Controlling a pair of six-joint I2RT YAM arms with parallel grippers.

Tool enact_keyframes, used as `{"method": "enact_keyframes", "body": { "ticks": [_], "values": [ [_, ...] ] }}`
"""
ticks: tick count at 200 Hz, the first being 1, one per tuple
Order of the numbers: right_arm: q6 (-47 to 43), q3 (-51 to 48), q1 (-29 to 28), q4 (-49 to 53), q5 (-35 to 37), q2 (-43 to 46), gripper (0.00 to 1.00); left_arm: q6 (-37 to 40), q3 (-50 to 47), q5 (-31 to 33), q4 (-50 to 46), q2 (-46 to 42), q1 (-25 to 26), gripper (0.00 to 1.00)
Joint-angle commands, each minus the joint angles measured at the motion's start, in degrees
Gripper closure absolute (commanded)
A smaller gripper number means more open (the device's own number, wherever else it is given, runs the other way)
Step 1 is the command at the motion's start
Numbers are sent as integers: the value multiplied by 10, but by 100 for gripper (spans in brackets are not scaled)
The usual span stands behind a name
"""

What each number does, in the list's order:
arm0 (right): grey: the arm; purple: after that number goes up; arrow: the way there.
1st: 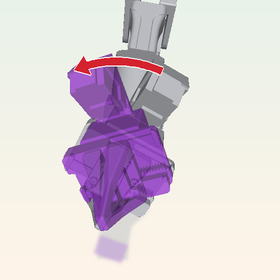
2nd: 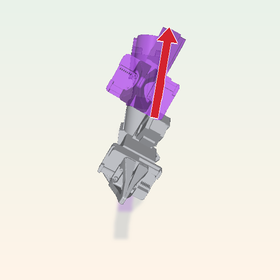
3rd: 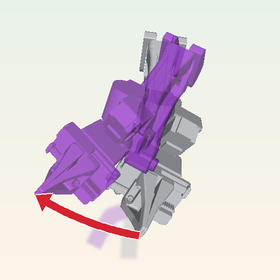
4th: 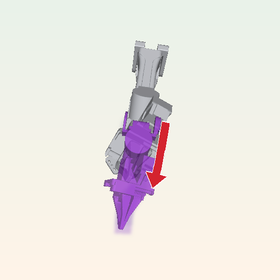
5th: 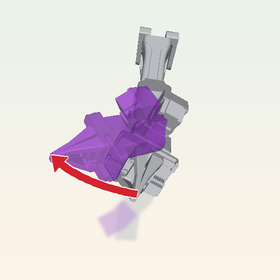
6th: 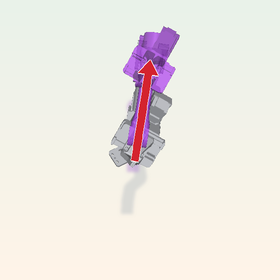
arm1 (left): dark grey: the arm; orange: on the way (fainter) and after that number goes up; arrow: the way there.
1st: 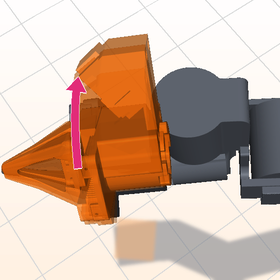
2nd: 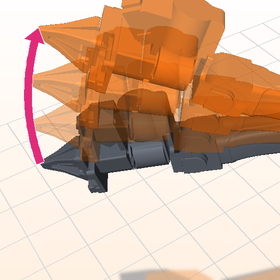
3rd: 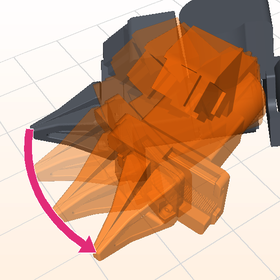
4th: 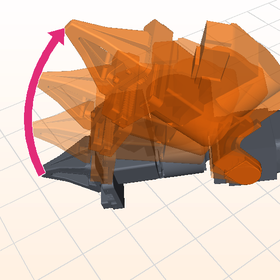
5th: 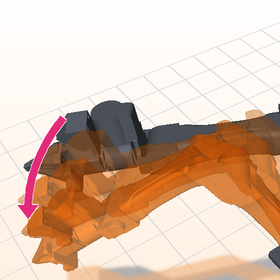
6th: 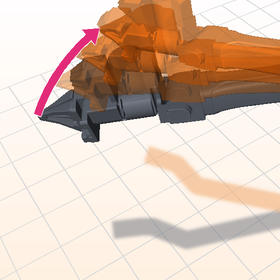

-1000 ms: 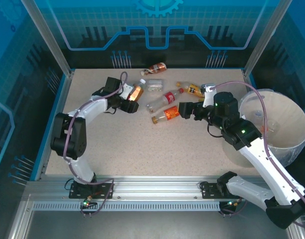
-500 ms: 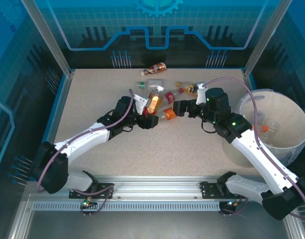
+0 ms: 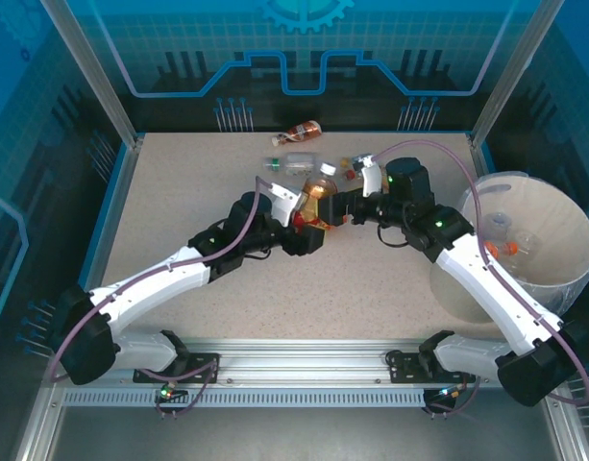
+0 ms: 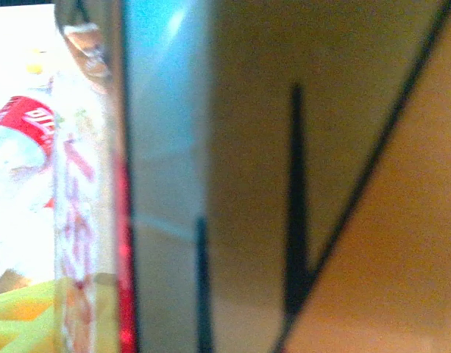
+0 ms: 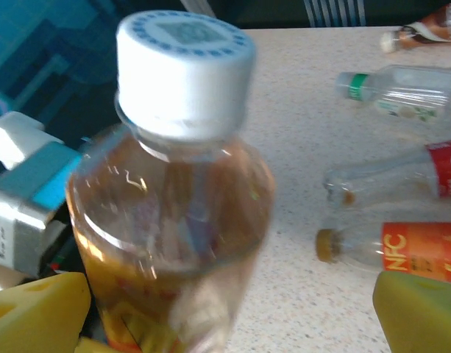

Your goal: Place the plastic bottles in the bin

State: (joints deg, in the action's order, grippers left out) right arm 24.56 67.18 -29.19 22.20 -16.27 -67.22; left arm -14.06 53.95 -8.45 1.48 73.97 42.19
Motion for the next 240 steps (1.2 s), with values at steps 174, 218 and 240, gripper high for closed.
{"method": "enact_keyframes", "body": {
  "ticks": [174,218,240],
  "values": [
    [-7,-6,19,-38,-105,27,61,-9,19,-182,97,-14,22,26],
    [-30,24,36,47,10,57,64,22,34,-137,48,-24,20,1],
    [-53,56,47,108,61,71,65,31,38,-111,33,-29,14,1]
  ]
}}
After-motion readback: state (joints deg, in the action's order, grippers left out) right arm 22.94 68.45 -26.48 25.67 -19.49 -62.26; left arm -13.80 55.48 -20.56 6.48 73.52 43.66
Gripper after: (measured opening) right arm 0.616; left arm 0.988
